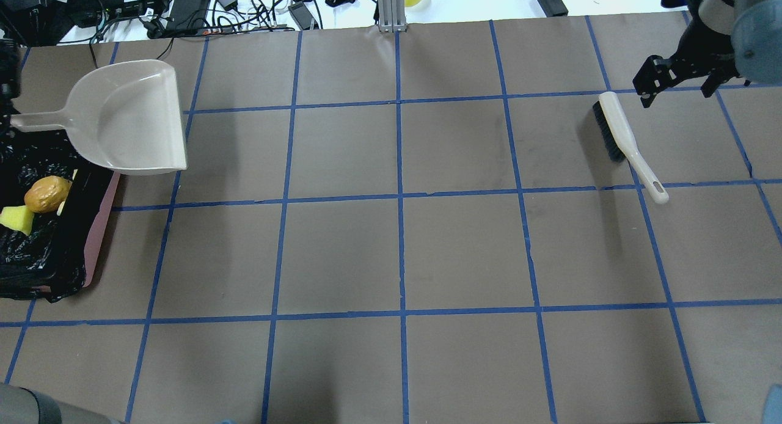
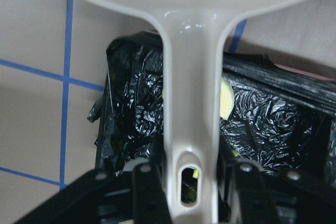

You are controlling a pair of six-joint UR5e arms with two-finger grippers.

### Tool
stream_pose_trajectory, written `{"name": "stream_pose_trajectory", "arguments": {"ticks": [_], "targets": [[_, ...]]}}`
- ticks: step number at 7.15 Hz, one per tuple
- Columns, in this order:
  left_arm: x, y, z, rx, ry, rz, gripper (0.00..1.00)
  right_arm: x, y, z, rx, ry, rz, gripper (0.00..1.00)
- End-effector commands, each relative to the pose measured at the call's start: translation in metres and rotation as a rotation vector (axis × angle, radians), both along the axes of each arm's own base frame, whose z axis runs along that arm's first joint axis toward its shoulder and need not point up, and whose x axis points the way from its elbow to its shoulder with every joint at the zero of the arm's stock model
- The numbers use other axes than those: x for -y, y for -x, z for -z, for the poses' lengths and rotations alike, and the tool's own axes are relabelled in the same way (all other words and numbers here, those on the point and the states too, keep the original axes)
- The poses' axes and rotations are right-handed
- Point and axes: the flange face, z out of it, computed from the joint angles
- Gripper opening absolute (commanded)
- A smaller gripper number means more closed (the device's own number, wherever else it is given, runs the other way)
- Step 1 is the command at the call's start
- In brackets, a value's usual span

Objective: Sweep and dump trash into bin
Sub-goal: 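Return the dustpan to the table with the left gripper while the right releases the brush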

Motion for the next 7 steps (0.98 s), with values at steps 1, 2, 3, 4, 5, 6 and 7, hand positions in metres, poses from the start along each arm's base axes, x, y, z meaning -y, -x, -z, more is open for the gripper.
{"name": "stream_pose_trajectory", "arguments": {"ticks": [1,2,3,4,5,6,7], "targets": [[0.033,0.072,0.044,-0.105,-0.027,0.054,0.0,-0.007,-0.041,-0.04,0.016,0.013,-0.006,1.0],[0.044,0.103,0.063,-0.145,-0.036,0.006,0.0,-0.022,-0.059,-0.062,0.018,0.034,0.016,1.0],[0.053,0.143,0.077,-0.155,-0.047,-0.042,0.0,-0.038,-0.075,-0.078,0.023,0.032,0.033,1.0],[0.058,0.165,0.089,-0.159,-0.056,-0.071,0.0,-0.049,-0.084,-0.088,0.027,0.037,0.074,1.0],[0.062,0.165,0.099,-0.161,-0.068,-0.052,0.0,-0.053,-0.092,-0.093,0.03,0.044,0.081,1.0],[0.069,0.163,0.116,-0.154,-0.064,0.021,0.0,-0.064,-0.097,-0.102,0.036,0.037,0.084,1.0],[0.076,0.162,0.131,-0.142,-0.047,0.13,0.0,-0.073,-0.11,-0.113,0.065,0.062,0.107,1.0]]}}
